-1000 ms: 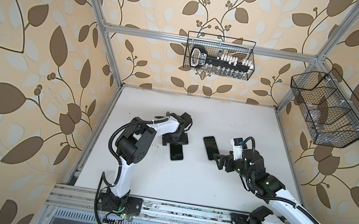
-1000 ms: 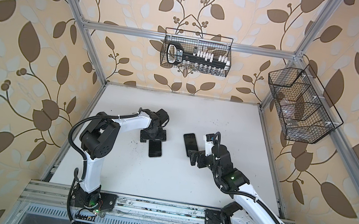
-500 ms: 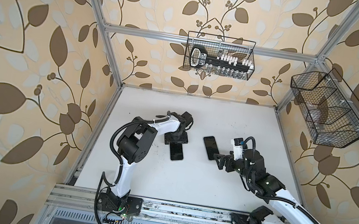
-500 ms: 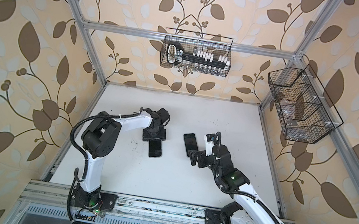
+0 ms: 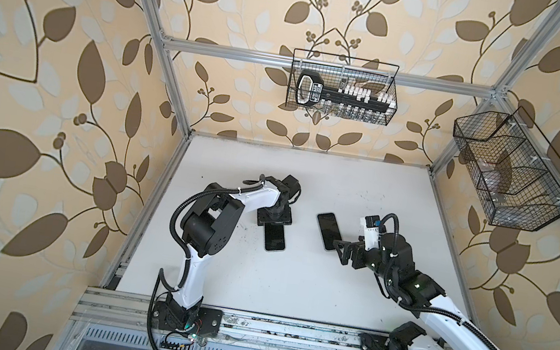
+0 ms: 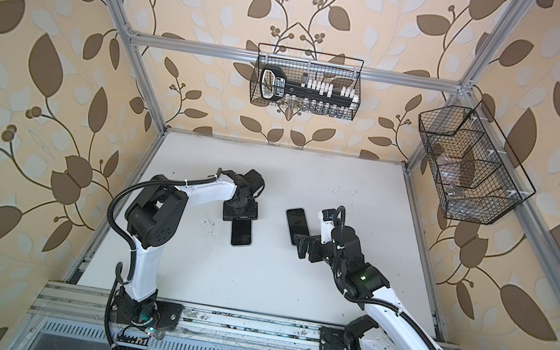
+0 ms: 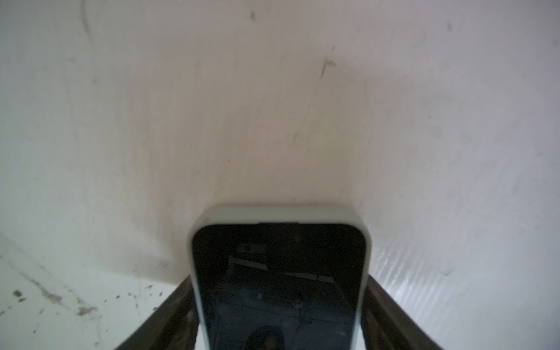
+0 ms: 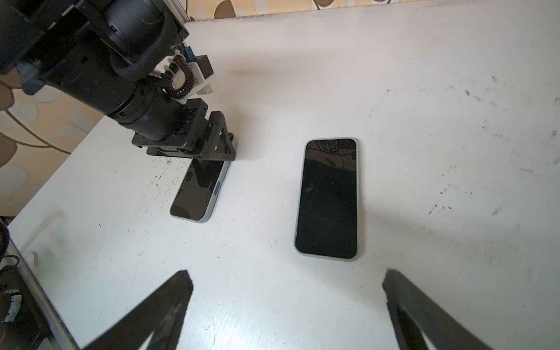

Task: Take the phone out of the phone case
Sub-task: Pick up the phone from the center of the table.

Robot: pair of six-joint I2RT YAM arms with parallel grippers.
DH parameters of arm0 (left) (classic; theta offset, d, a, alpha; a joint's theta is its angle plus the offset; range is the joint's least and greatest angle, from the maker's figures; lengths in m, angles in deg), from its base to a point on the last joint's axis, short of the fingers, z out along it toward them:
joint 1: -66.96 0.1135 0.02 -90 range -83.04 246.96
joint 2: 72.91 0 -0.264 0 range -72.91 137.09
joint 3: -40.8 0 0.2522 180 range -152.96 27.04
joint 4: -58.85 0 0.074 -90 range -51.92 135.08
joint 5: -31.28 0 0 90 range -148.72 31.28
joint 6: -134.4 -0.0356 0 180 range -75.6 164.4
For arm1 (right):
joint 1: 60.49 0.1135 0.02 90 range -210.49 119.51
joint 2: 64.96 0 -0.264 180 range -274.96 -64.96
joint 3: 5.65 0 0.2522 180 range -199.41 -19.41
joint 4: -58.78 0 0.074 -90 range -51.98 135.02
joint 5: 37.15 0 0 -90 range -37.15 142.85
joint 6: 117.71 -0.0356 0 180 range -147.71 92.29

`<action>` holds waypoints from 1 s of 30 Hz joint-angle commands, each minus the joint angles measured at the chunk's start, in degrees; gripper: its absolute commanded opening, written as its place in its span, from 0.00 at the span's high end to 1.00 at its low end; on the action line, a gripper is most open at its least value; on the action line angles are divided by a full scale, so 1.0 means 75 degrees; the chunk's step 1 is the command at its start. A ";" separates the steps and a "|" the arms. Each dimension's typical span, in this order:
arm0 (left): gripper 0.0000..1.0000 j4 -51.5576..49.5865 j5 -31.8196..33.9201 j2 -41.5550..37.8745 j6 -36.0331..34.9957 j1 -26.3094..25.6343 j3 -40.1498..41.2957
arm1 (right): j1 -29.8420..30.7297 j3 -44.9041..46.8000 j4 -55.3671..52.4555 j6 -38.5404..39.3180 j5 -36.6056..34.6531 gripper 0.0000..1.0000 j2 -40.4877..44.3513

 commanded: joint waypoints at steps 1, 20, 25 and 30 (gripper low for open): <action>0.32 -0.0291 0.0021 -0.0182 -0.0056 -0.0057 0.0231 | -0.0039 0.0054 -0.0022 0.0053 0.0110 0.00 0.0083; 0.38 -0.0971 0.0109 -0.0904 -0.0150 -0.0060 -0.0331 | 0.0095 -0.0205 -0.0026 -0.0014 0.0895 0.00 -0.0138; 0.41 -0.0926 0.0197 -0.1060 -0.0162 -0.0053 -0.0276 | 0.0144 -0.0204 0.0056 -0.0028 0.0982 0.00 -0.0233; 0.41 -0.0928 0.0183 -0.0940 -0.0191 -0.0053 -0.0276 | 0.0301 -0.0203 0.0151 -0.0043 0.1035 0.00 -0.0397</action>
